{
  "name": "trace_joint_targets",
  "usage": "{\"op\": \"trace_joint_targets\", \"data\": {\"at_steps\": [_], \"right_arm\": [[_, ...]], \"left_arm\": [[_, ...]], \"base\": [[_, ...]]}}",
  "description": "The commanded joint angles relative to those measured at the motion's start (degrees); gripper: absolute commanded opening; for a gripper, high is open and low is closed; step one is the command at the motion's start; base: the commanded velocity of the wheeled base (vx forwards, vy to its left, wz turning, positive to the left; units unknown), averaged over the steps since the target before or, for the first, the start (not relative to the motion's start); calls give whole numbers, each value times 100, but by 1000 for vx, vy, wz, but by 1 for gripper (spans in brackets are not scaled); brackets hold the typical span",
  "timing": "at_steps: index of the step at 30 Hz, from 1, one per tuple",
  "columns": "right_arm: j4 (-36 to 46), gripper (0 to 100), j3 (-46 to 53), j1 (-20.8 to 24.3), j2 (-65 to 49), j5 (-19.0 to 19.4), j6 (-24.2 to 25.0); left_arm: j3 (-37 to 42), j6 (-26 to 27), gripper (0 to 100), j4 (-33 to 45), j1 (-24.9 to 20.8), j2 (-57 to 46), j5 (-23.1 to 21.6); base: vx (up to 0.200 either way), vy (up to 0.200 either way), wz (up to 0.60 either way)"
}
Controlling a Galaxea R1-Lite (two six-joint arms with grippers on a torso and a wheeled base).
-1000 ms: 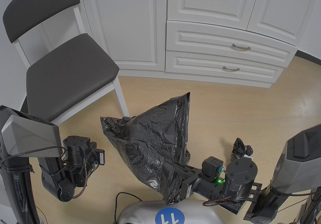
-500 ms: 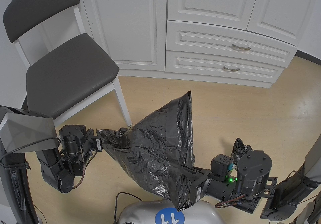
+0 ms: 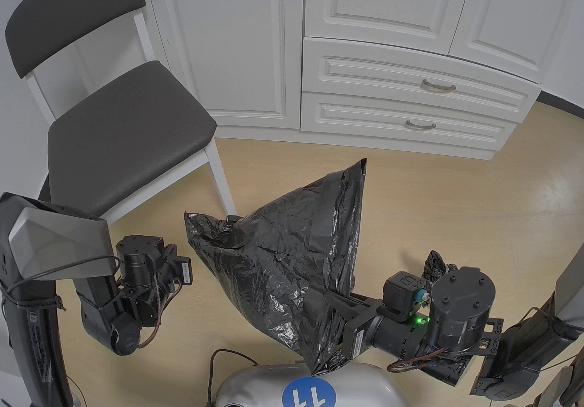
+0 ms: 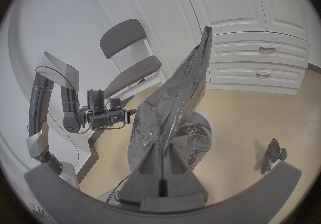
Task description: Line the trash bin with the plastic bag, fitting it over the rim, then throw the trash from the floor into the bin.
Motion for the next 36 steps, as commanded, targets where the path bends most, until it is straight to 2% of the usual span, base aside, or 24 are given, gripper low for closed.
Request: {"op": "trace_joint_targets", "data": {"at_steps": [1, 6, 15, 22, 26, 36], "right_arm": [[3, 0, 10, 11, 10, 1, 3], [21, 0, 54, 20, -34, 1, -5], [29, 0, 81, 29, 19, 1, -5], [38, 0, 248, 222, 19, 1, -23], [21, 0, 221, 266, 80, -7, -14], [3, 0, 160, 178, -96, -78, -41]], "left_arm": [[-738, -13, 0, -3, -163, 751, 12], [-1186, -22, 0, 49, -215, 812, 12], [-615, -48, 0, 58, 48, 144, 3], [-746, -162, 0, 67, 84, 4, -5], [-905, -321, 0, 67, -127, 426, -5], [-878, -1015, 0, 58, -1191, 707, 12]], "base": [[0, 0, 0], [0, 0, 0], [0, 0, 0], [0, 0, 0], [0, 0, 0], [0, 0, 0]]}}
